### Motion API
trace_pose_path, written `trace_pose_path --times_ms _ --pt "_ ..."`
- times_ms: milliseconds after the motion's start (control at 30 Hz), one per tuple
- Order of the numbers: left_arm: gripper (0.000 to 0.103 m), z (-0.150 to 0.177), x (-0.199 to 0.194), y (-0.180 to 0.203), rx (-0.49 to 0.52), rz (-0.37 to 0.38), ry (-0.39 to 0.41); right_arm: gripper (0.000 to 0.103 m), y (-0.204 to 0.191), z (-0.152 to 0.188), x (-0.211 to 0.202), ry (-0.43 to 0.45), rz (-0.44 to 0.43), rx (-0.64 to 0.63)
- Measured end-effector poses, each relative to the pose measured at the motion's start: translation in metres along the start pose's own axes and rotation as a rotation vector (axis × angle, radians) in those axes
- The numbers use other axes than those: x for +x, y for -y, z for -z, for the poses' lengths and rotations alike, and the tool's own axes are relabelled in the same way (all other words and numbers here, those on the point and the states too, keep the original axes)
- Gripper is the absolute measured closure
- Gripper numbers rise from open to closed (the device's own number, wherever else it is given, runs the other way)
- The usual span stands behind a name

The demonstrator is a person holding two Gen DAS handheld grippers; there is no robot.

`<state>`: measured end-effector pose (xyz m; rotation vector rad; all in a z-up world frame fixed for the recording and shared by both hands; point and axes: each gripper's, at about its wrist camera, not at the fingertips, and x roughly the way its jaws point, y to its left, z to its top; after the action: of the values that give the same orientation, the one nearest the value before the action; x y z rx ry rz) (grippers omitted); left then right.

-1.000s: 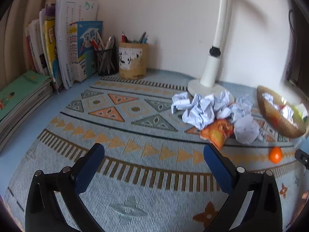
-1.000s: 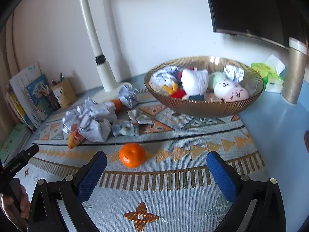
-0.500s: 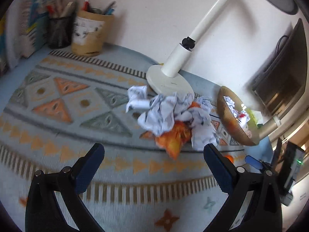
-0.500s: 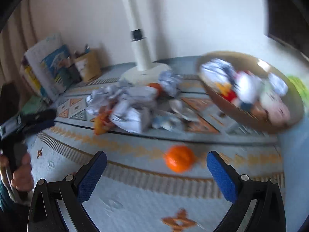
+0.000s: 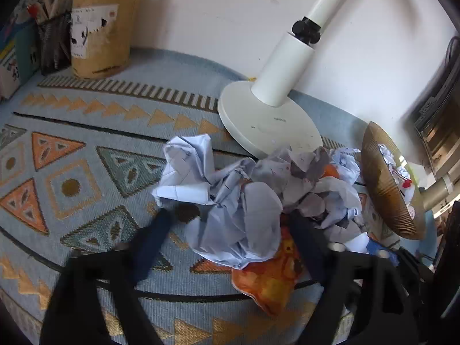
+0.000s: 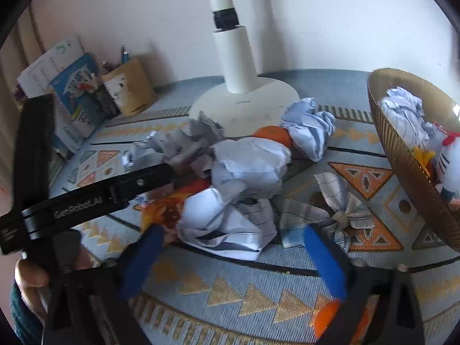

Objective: Organize objects
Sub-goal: 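Grasp a white paper ball with the left tool while the right tool grasps another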

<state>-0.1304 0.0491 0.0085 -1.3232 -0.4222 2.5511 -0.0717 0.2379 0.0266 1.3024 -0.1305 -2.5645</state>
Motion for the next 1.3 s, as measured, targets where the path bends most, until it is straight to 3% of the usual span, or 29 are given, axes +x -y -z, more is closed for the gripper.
trace_pose_path --times_ms 33,133,200,400,533,633,733,867,900,1000,1200,1300 --pt "0.043 0.000 -0.001 -0.002 -0.006 0.007 0.004 0.027 0.001 0.001 0.002 -0.002 -0.012 0.009" --pt "0.056 0.001 -0.006 -0.005 -0.014 0.038 0.014 0.036 0.001 0.004 0.003 0.020 -0.022 -0.005" --pt "0.058 0.003 -0.016 -0.004 -0.014 0.061 0.032 0.043 -0.004 0.005 -0.004 0.046 -0.035 -0.036" --pt "0.058 0.026 -0.076 -0.008 -0.038 0.175 0.126 0.043 -0.017 0.016 -0.062 0.143 -0.056 -0.090" --pt "0.058 0.064 -0.110 -0.009 0.003 0.079 0.159 0.041 -0.017 0.049 -0.095 0.142 -0.114 -0.112" --pt "0.058 0.089 -0.119 -0.010 0.039 0.027 0.140 0.039 -0.016 0.078 -0.090 0.049 -0.152 -0.100" --pt "0.057 0.104 -0.117 0.000 0.132 -0.001 0.129 0.038 0.002 0.099 -0.075 -0.054 -0.184 0.004" --pt "0.056 0.116 -0.106 0.009 0.194 -0.009 0.104 0.036 0.008 0.112 -0.080 -0.025 -0.189 0.013" --pt "0.056 0.116 -0.104 0.011 0.204 -0.026 0.102 0.030 0.007 0.113 -0.080 -0.028 -0.198 -0.001" --pt "0.055 0.120 -0.101 0.015 0.234 0.021 0.069 0.019 0.010 0.116 -0.071 -0.103 -0.250 0.017" --pt "0.054 0.124 -0.103 0.020 0.269 0.017 0.079 0.009 0.020 0.121 -0.075 -0.096 -0.296 0.098" --pt "0.054 0.125 -0.105 0.020 0.274 0.024 0.083 0.004 0.012 0.126 -0.077 -0.065 -0.264 0.097"
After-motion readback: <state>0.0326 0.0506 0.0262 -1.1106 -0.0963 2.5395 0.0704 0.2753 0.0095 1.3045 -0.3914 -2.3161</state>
